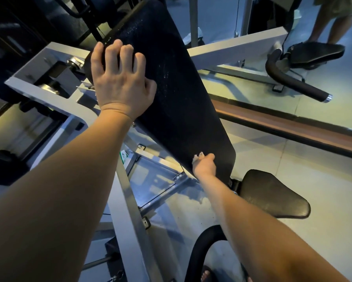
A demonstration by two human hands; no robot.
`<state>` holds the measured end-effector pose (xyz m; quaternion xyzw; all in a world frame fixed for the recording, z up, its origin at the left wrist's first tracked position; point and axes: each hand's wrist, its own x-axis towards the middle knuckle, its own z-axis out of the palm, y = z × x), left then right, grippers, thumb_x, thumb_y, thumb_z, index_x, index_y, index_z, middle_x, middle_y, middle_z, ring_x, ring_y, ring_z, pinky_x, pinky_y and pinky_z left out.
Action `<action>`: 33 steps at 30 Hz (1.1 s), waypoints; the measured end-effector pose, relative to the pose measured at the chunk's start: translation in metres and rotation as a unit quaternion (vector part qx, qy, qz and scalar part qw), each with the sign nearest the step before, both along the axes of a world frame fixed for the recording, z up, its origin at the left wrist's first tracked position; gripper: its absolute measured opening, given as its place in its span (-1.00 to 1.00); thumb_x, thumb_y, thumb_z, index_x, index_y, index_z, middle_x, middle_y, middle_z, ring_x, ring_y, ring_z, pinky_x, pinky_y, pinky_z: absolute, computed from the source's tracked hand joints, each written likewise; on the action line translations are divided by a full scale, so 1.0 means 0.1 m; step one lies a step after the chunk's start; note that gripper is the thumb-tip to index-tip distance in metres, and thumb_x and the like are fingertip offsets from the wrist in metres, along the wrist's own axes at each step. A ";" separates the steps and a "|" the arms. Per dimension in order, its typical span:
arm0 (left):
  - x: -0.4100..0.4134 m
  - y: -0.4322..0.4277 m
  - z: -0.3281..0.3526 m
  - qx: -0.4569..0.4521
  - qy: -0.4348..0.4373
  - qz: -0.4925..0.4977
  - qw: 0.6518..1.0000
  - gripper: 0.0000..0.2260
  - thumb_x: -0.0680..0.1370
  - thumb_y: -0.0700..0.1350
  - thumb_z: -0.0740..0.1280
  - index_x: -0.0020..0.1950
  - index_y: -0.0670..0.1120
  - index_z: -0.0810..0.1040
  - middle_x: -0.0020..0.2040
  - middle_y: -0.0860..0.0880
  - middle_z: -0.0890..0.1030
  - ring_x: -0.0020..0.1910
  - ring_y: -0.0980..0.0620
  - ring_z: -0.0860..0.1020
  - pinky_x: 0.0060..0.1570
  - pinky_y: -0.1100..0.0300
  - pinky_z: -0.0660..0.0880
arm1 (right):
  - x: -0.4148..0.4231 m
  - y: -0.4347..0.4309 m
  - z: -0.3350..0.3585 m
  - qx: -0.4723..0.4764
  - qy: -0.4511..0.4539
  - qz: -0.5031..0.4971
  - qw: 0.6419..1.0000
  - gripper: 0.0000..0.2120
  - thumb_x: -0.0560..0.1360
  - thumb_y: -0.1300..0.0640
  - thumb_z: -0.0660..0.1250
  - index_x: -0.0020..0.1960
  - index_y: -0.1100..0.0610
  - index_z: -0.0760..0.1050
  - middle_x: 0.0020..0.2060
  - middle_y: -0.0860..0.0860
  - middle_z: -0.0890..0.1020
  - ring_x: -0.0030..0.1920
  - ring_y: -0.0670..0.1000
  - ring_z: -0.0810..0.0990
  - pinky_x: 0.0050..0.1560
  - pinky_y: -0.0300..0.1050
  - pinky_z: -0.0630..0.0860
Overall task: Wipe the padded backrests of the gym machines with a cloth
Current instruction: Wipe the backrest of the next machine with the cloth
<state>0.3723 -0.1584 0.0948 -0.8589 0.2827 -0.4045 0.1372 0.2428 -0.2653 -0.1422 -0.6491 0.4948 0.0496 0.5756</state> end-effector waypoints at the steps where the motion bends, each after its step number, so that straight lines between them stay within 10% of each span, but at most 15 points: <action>1: 0.00 0.00 0.00 -0.002 -0.002 -0.001 1.000 -0.64 0.55 0.04 0.12 0.19 -0.16 0.45 0.25 -0.16 0.52 0.38 -0.25 0.41 0.50 -0.21 0.15 | 0.02 -0.07 -0.06 -0.002 0.042 0.016 0.999 -0.67 0.65 0.05 0.25 0.28 0.23 0.27 0.24 0.22 0.57 0.24 0.25 0.56 0.15 -0.01 0.43; 17: 0.05 -0.02 -0.04 -0.005 -0.029 -0.018 0.999 -0.69 0.54 0.02 0.15 0.14 -0.14 0.48 0.22 -0.14 0.55 0.35 -0.22 0.44 0.47 -0.21 0.20 | 0.06 -0.07 0.00 0.005 0.061 0.019 0.998 -0.75 0.63 0.19 0.21 0.25 0.22 0.26 0.21 0.24 0.56 0.13 0.20 0.55 0.07 -0.05 0.37; 27: -0.01 -0.03 -0.01 0.000 -0.025 -0.001 1.000 -0.67 0.53 0.01 0.16 0.17 -0.17 0.46 0.25 -0.17 0.52 0.33 -0.25 0.42 0.45 -0.22 0.22 | 0.26 0.45 1.13 -0.131 -0.364 0.093 0.917 -0.87 0.61 0.24 0.24 0.10 0.17 0.30 -0.05 0.15 0.59 -0.11 0.10 0.61 -0.21 -0.01 0.53; 33: 0.00 -0.02 -0.02 -0.002 -0.032 -0.009 0.999 -0.67 0.53 0.01 0.19 0.16 -0.18 0.48 0.24 -0.17 0.53 0.35 -0.24 0.42 0.44 -0.24 0.24 | 0.04 -0.02 0.13 -0.100 -0.157 0.055 0.981 -0.88 0.63 0.17 0.20 0.01 0.03 0.26 -0.11 -0.02 0.56 -0.09 0.12 0.59 -0.16 -0.18 0.39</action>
